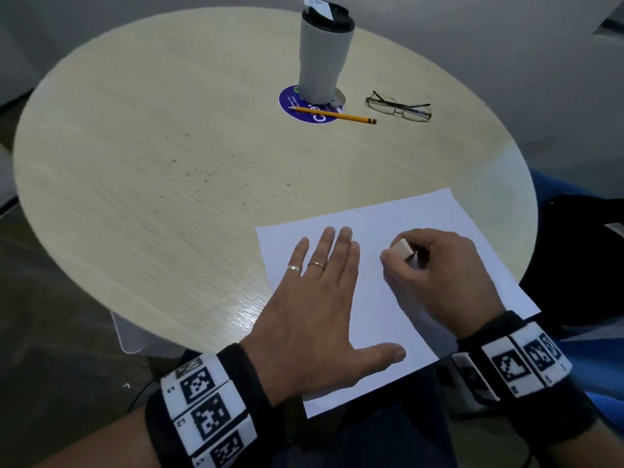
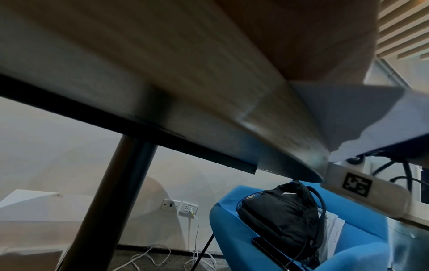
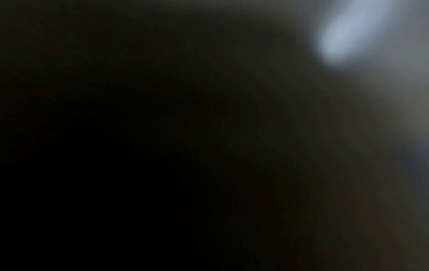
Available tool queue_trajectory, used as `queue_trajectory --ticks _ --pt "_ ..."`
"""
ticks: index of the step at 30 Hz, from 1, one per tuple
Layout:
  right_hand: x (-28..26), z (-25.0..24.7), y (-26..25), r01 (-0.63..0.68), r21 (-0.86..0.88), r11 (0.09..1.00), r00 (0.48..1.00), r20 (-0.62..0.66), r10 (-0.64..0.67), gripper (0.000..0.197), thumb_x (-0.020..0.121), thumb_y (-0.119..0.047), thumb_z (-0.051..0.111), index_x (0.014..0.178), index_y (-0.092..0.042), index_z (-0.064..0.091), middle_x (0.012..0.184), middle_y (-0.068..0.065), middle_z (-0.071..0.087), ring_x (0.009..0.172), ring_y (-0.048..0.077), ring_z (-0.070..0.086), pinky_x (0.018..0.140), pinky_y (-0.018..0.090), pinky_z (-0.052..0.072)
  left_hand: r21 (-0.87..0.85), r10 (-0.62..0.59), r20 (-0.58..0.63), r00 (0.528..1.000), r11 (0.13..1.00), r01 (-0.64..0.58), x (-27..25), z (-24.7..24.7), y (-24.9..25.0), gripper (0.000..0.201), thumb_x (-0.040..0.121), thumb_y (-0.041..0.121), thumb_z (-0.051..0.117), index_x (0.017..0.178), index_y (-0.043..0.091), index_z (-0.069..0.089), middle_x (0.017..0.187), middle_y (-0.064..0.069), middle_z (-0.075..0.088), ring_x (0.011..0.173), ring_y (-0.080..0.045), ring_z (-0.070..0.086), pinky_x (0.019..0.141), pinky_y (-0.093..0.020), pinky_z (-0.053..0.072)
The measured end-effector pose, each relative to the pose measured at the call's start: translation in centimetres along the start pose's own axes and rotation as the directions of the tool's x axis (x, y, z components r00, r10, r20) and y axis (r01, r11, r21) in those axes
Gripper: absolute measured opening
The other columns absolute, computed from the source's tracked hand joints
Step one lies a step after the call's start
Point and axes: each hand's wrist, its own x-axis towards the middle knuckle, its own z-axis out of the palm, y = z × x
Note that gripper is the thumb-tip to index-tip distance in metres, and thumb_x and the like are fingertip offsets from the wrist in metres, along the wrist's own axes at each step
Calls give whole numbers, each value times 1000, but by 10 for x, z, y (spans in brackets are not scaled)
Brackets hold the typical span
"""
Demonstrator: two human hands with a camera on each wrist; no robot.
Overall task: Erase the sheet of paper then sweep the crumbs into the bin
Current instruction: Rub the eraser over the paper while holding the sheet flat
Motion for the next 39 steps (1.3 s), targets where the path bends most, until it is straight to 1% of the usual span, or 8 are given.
queue_trajectory --ticks 4,8,15,22,27,32,36,39 --pt "2 -18 -2 -96 152 984 994 -32 102 10 94 -29 78 86 -26 75 74 -11 74 64 10 69 66 32 57 -9 5 -10 1000 1000 -5 0 0 -1 126 83 98 18 163 8 -19 169 -7 -34 154 -20 -36 128 -51 -10" --pt "2 -49 -13 -67 163 984 990 -116 86 7 94 -25 80 97 -22 75 76 -11 74 69 3 69 63 9 51 2 36 -7 999 999 -36 -1 2 -2 126 84 97 18 163 7 -18 170 -10 -30 155 -22 -33 128 -53 -9" --pt "-17 -6 -28 87 -82 993 985 158 -73 8 93 -32 75 87 -27 72 69 -15 70 73 2 67 65 18 50 21 69 -25 997 997 -68 0 5 -4 125 85 96 18 165 4 -9 172 -13 -24 157 -25 -29 128 -54 -6" --pt "17 -26 -3 56 -282 958 992 123 -22 15 92 -29 77 78 -25 74 61 -14 65 60 4 61 62 31 51 -24 65 -31 997 998 -66 -1 7 -4 125 85 95 21 163 5 -16 169 -13 -31 155 -25 -33 127 -53 -12" --pt "-3 -8 -34 233 -191 954 951 251 -182 17 92 -28 75 75 -25 75 61 -13 62 64 9 62 56 18 44 30 71 -45 996 997 -70 2 9 -5 126 84 95 17 164 2 -11 171 -18 -23 158 -30 -27 126 -57 -9" --pt "24 -19 -10 98 -270 958 987 153 -58 25 94 -27 76 70 -24 72 55 -11 62 60 8 61 56 20 44 37 71 -26 997 997 -70 2 10 -5 127 84 96 17 162 2 -16 169 -19 -28 157 -31 -29 126 -57 -11" --pt "10 -4 -30 216 -237 947 957 245 -157 19 93 -26 73 74 -25 73 57 -13 61 64 7 62 58 16 43 69 71 -33 997 995 -69 0 10 -4 126 84 95 12 161 0 -19 168 -21 -29 156 -33 -30 126 -56 -11" --pt "24 -7 -18 134 -222 966 976 198 -90 22 94 -27 74 72 -24 72 57 -14 62 62 5 62 57 14 39 66 72 -15 997 995 -71 1 9 -3 127 84 95 13 160 -1 -20 167 -22 -31 156 -33 -30 126 -55 -11"
